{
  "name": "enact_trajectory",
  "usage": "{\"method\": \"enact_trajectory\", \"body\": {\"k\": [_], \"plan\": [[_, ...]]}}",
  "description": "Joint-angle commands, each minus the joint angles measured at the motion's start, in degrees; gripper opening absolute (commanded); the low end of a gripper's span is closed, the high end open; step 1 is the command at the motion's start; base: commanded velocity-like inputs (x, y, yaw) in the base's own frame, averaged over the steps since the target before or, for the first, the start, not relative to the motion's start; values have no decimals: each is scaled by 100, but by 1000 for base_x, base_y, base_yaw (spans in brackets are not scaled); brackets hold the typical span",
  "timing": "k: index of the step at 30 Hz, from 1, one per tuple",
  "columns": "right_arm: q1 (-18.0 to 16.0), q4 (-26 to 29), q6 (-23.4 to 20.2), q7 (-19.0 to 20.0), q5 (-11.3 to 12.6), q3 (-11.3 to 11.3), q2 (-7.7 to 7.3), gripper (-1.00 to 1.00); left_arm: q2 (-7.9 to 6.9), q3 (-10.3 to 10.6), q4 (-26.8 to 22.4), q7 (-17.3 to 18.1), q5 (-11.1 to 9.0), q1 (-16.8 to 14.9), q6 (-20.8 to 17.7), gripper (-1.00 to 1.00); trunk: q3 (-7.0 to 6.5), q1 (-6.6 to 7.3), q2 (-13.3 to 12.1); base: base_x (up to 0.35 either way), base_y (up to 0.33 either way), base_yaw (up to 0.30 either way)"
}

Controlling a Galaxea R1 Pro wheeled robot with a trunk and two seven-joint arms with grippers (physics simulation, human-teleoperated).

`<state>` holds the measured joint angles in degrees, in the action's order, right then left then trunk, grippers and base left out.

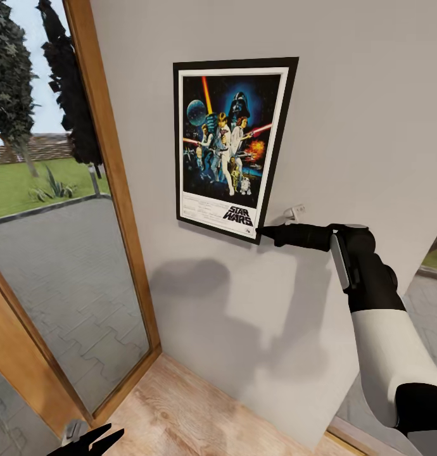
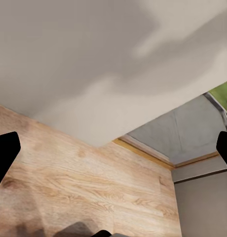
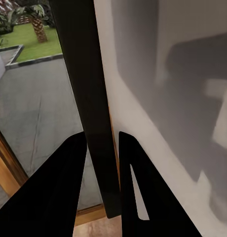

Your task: Pick up the poster from the kitchen countertop and hang it on one of the wall nails in the kitchen.

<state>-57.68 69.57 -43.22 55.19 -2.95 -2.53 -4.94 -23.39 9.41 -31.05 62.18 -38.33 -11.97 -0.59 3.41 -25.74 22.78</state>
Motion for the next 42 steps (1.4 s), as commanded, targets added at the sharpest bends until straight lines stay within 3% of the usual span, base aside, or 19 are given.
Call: {"method": "enact_trajectory", "body": {"k": [1,42], "plan": [[-7,4,-38,44,-21,-10,2,-100,-8,43,3,5,-56,-7,-7,100,14,-4,14,21,-6,0],[-7,4,-38,44,-21,-10,2,-100,-8,43,2,6,-52,-7,-4,100,14,-4,14,35,-28,0]]}}
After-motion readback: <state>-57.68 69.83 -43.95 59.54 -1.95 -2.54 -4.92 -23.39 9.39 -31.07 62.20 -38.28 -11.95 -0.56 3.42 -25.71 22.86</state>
